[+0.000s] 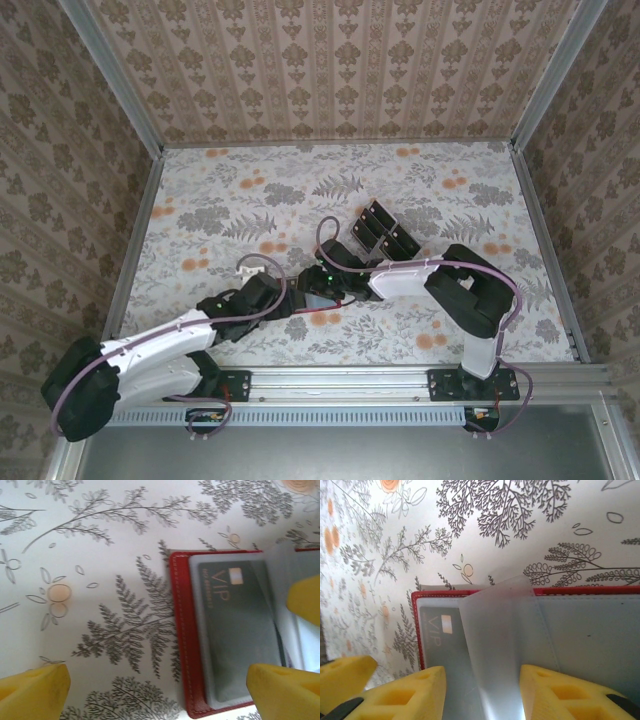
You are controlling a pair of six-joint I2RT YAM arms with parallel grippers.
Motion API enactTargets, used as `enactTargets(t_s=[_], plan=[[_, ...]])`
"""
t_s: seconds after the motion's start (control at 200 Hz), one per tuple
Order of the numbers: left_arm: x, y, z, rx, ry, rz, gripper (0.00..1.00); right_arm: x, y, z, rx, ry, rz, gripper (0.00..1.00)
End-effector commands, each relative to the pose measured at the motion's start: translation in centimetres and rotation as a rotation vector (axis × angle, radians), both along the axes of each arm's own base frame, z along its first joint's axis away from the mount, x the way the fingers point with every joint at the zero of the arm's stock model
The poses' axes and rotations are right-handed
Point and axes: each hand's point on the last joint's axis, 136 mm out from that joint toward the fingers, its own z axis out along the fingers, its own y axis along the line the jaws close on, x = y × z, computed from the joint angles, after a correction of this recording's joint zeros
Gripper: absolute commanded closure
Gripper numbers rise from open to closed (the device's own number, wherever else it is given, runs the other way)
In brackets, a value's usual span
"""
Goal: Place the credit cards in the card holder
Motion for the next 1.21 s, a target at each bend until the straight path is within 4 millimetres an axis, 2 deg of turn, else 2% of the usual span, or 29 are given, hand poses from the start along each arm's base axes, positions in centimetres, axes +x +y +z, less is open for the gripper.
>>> enactTargets(t_s=[0.0, 0.555, 0.935, 1.2], plan=[[0.3, -0.6, 0.3, -0.015, -0.052, 0.017, 0.0, -0.7, -1.0, -1.3, 0.02, 0.082, -0.068, 0.54], [1.0, -4.7, 0.6, 0.006, -0.126, -0.056, 0.0, -1.0, -1.5, -1.6, 0.048, 0.111, -0.104, 0.54], [1.2, -5.4, -0.7, 0.035, -0.112, -0.068, 0.0, -1.0, -1.4, -1.6, 0.052, 0.114, -0.1, 0.54], [0.8, -5.2, -2.5, 0.086, -0.079, -0.06, 0.0, -0.6, -1.1, -0.2, 0.077, 0.099, -0.09, 0.54]])
